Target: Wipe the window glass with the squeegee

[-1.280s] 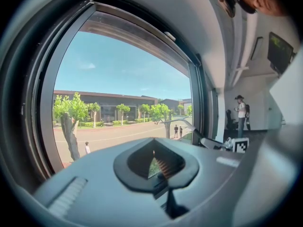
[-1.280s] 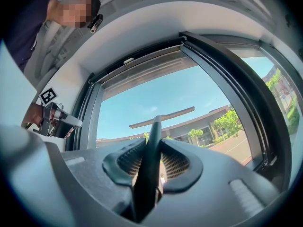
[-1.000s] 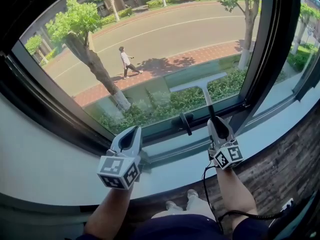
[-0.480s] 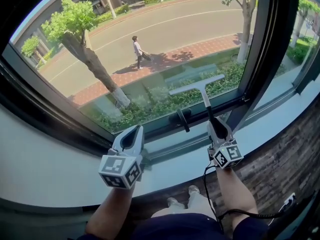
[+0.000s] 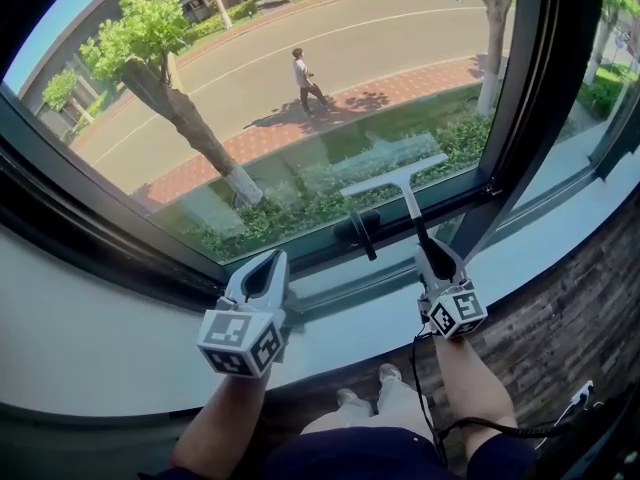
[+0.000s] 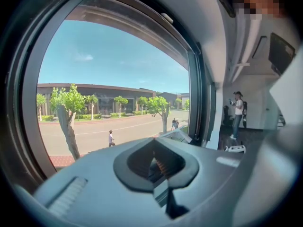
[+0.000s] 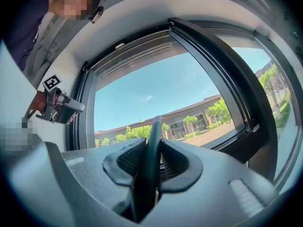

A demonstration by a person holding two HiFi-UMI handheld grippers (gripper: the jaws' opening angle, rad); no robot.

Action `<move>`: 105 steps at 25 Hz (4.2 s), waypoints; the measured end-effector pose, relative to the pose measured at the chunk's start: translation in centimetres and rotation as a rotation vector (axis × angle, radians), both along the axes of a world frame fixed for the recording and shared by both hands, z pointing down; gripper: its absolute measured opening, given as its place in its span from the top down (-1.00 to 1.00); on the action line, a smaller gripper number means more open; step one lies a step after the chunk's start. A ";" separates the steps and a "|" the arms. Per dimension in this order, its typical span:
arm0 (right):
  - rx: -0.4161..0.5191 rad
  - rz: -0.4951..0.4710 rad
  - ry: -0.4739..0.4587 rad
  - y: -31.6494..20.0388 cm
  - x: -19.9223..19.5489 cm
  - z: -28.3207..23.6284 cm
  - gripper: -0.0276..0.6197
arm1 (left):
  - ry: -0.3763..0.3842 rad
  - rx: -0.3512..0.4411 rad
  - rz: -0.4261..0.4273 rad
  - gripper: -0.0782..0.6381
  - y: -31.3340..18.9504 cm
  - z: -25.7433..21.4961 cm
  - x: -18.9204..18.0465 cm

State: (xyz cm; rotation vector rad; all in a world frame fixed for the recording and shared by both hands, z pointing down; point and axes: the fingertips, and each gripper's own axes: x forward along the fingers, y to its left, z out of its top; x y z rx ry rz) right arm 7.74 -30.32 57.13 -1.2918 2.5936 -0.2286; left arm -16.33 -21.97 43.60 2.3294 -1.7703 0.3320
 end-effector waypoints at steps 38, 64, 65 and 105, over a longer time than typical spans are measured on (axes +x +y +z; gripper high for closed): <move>0.186 -0.066 -0.179 0.1 0.0 -11.3 0.60 | -0.018 0.087 -0.231 0.77 1.9 1.6 -6.6; 0.693 -0.097 -0.283 3.3 -19.8 -43.4 0.60 | -0.009 0.355 -0.100 0.77 2.9 -14.5 -10.7; 0.705 -0.094 -0.283 3.2 -20.4 -44.0 0.60 | -0.008 0.345 -0.093 0.77 2.9 -14.8 -10.6; 0.625 -0.042 -0.153 3.0 -22.9 -39.5 0.60 | 0.016 0.350 -0.184 0.77 6.4 -15.1 -14.2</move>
